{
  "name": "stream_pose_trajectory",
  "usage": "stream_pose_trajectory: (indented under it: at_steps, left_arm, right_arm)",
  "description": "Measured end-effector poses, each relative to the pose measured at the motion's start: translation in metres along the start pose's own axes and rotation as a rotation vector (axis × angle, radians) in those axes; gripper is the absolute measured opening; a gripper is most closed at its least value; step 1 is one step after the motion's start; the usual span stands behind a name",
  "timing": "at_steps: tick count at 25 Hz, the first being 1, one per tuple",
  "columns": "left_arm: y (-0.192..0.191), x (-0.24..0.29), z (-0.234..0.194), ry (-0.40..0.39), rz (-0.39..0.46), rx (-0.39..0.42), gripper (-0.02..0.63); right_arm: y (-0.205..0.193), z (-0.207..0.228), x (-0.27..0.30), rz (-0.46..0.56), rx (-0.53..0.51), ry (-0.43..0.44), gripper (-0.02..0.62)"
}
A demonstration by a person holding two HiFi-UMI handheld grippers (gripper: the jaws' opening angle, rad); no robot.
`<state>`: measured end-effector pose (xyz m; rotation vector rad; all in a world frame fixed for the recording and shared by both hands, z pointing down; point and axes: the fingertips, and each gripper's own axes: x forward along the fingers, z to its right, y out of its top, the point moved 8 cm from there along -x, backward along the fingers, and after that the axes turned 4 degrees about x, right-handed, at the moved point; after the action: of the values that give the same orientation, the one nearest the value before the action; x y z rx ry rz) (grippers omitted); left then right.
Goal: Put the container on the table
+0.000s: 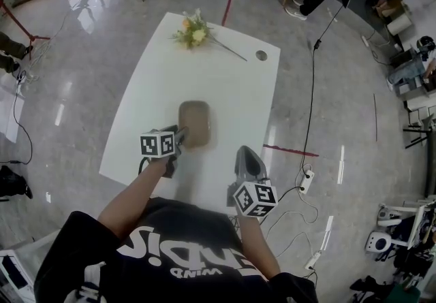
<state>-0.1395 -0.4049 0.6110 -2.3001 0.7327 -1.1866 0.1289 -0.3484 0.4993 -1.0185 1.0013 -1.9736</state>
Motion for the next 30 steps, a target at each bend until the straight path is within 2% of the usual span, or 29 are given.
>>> stream_pose_trajectory:
  at_steps: [5, 10, 19, 24, 30]
  left_arm:
    - [0.004, -0.005, 0.004, 0.026, 0.011, 0.05, 0.186]
    - [0.022, -0.019, 0.01, 0.064, 0.056, 0.185, 0.186]
    - [0.051, -0.069, 0.051, 0.047, 0.213, 0.422, 0.186]
    - [0.053, -0.103, 0.073, 0.027, 0.299, 0.481, 0.186]
    - [0.037, -0.146, 0.089, 0.009, 0.406, 0.55, 0.166]
  right_arm:
    - [0.001, 0.002, -0.001, -0.003, -0.002, 0.007, -0.002]
    - [0.001, 0.0, -0.003, 0.001, -0.009, 0.015, -0.002]
    - [0.0, -0.006, -0.017, 0.019, -0.034, 0.034, -0.002]
    - [0.007, -0.011, -0.029, 0.042, -0.053, 0.043, -0.002]
    - [0.005, -0.02, -0.046, 0.056, -0.083, 0.054, -0.002]
